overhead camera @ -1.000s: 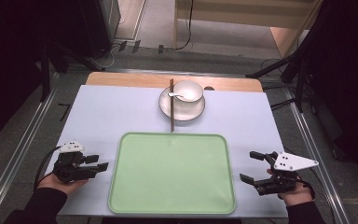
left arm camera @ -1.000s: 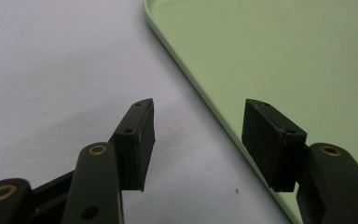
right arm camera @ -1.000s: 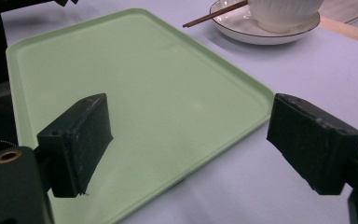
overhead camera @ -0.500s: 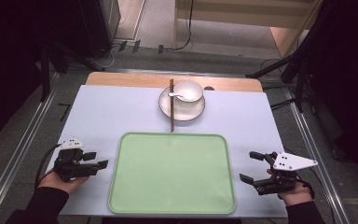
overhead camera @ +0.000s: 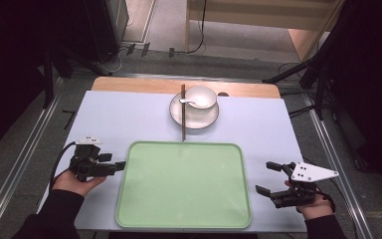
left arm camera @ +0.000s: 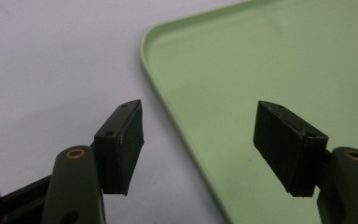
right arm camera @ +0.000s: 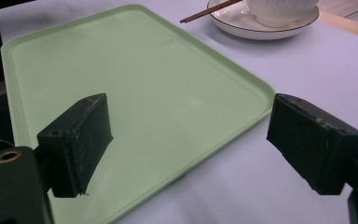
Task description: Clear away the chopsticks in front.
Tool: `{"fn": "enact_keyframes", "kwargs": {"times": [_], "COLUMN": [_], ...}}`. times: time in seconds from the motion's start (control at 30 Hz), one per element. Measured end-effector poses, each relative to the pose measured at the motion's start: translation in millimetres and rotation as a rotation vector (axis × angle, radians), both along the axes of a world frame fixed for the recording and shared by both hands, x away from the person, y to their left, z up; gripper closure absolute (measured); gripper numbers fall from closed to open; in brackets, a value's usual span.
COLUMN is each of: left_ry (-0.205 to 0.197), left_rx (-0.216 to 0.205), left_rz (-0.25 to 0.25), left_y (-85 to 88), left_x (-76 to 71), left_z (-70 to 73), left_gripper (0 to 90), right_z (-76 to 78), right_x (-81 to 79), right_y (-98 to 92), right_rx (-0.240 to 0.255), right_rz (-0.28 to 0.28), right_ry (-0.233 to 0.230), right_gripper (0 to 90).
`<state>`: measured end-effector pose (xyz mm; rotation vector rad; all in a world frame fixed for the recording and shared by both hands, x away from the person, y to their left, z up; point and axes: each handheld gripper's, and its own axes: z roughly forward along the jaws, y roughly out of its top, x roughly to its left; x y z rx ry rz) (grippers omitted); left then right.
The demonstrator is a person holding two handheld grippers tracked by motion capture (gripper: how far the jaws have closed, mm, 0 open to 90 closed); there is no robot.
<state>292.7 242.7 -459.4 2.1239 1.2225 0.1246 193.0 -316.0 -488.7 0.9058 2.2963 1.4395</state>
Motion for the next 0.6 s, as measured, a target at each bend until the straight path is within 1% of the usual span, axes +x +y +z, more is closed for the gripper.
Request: {"fn": "enact_keyframes", "kwargs": {"times": [0.07,0.1,0.2,0.27,0.3,0.33,0.37,0.4,0.5,0.57,0.6], "left_ry": [0.0,0.001,-0.002,0.003,0.013,0.013,0.02,0.02,0.02,0.024,0.024], "left_rx": [0.01,0.011,0.01,0.007,0.002,0.002,-0.009,-0.009,-0.006,-0.013,-0.013], "left_rz": [-0.007,-0.013,-0.02,-0.024,-0.034,-0.034,-0.041,-0.041,-0.052,-0.063,-0.063], "left_y": [-4.4,-8.5,-12.7,-17.6,-23.0,-23.0,-28.9,-28.9,-39.5,-49.7,-49.7], "left_x": [4.1,8.3,12.7,17.2,22.6,22.6,28.3,28.3,36.2,44.4,44.4], "left_z": [2.2,4.5,7.5,10.6,13.0,13.0,14.9,14.9,18.2,21.8,21.8], "left_gripper": [33.9,33.9,33.9,33.4,33.2,33.2,33.2,33.1,33.2,33.2,33.2], "right_z": [0.0,0.0,-0.2,-0.2,0.0,0.0,0.1,0.1,0.1,0.2,0.2], "right_x": [0.0,-0.1,0.1,0.1,-0.1,-0.1,-0.2,-0.2,-0.4,-0.6,-0.6], "right_y": [-0.4,-0.6,-0.8,-0.9,-0.8,-0.8,-0.6,-0.6,-0.4,-0.5,-0.5], "right_rx": [-0.001,0.0,-0.001,-0.001,0.002,0.002,0.002,0.002,0.004,0.005,0.005], "right_rz": [0.002,0.001,-0.001,-0.001,0.001,0.001,0.002,0.002,0.003,0.004,0.004], "right_ry": [-0.003,-0.001,-0.001,-0.001,-0.002,-0.002,-0.002,-0.002,-0.002,-0.002,-0.002], "right_gripper": [14.3,14.3,14.3,14.3,14.3,14.3,14.3,14.3,14.3,14.3,14.3]}}
